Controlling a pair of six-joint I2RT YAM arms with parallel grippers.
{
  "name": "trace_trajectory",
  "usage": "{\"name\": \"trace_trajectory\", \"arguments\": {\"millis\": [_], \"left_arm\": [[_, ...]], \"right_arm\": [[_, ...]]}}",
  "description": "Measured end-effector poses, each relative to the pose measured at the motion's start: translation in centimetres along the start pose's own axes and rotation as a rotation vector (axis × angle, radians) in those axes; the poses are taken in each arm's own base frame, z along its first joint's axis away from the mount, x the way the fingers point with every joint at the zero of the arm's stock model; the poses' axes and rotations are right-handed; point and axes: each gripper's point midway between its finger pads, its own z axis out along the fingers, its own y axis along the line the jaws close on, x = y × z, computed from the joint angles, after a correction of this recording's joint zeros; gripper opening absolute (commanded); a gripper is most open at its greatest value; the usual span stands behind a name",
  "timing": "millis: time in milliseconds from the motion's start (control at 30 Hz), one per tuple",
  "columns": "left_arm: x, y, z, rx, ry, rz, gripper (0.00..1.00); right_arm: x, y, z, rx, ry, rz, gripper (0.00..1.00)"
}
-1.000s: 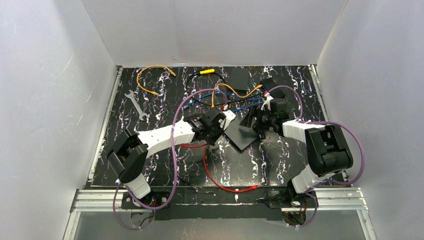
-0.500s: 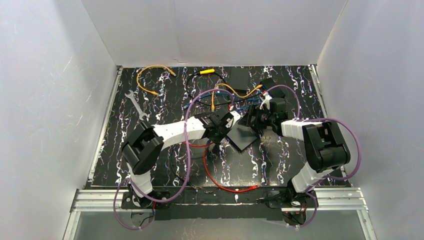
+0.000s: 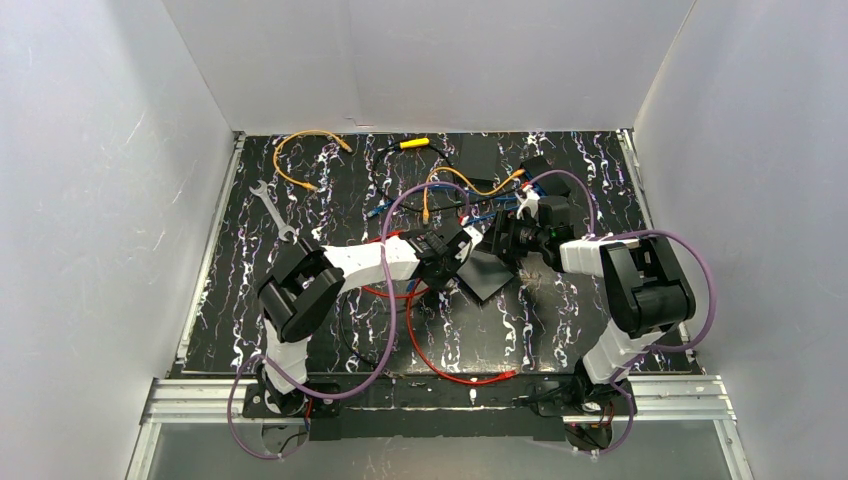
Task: Insert the plug into the switch port
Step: Insert the connector into the switch port.
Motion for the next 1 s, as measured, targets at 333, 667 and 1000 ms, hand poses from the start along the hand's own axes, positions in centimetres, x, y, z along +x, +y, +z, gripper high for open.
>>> {"name": "trace_trajectory", "arguments": {"millis": [333,667,1000], "left_arm": [[-1.6,0.7,0.3,-0.045,-0.067,-0.021,0.0],[-1.9,0.9,0.5,-0.056,-0.088,-0.02,0.0],[-2.0,0.9,1.1,-0.108,-0.144,0.054,0.0]], "right_arm": [[0.3,0.5,0.3,-0.045,0.013,0.0,0.86],[0.4,0.7,0.4,-0.062,0.021,0.004,0.85],[0.4,1.0,0.7,-0.093,0.036,0.019,0.84]]}}
